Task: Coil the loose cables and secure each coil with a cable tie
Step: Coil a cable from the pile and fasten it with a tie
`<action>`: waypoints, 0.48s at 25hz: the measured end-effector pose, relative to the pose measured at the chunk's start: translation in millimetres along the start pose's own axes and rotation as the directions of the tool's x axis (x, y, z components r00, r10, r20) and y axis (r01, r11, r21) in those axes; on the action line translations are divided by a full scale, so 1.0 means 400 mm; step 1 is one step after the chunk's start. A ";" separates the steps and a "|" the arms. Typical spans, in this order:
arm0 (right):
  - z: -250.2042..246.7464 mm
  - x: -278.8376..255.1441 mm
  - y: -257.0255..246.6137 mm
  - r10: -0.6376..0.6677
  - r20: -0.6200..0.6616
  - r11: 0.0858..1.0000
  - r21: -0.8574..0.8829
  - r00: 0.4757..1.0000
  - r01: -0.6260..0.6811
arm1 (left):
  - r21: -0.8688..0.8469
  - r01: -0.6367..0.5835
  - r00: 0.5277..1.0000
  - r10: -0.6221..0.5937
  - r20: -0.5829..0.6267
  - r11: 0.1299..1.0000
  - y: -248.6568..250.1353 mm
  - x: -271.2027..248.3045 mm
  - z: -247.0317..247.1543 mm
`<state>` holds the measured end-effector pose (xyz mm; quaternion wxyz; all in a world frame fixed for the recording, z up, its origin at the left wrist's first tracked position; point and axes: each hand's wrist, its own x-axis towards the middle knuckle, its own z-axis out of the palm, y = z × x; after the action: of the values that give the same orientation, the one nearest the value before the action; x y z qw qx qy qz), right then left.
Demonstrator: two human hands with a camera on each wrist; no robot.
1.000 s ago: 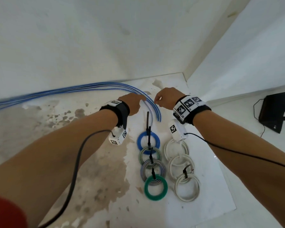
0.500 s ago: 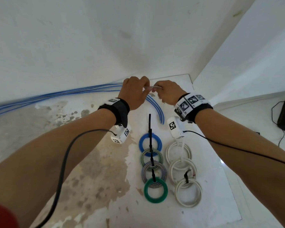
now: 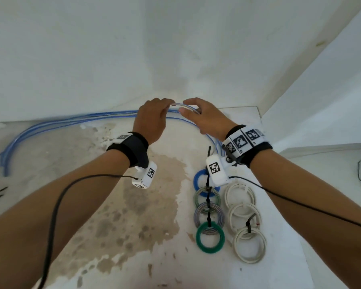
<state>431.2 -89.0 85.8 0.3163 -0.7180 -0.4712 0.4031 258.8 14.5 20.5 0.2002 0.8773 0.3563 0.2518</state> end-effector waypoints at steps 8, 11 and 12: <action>0.253 -0.051 -0.215 -0.267 -0.430 0.864 0.289 0.862 0.411 | -0.028 0.327 0.939 -0.328 -0.107 0.945 -0.230 -0.185 -0.202; 0.360 -0.088 -0.259 -0.266 -0.382 0.857 0.327 0.885 0.398 | -0.186 0.460 0.876 -0.478 -0.065 0.868 -0.304 -0.246 -0.299; 0.413 -0.097 -0.269 -0.227 -0.292 0.907 0.284 0.929 0.310 | -0.256 0.432 0.884 -0.462 -0.070 0.865 -0.313 -0.262 -0.336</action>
<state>232.0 -74.6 107.9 0.5403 -0.6289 -0.4493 0.3328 49.6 44.9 29.4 0.3313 0.7229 0.5301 0.2944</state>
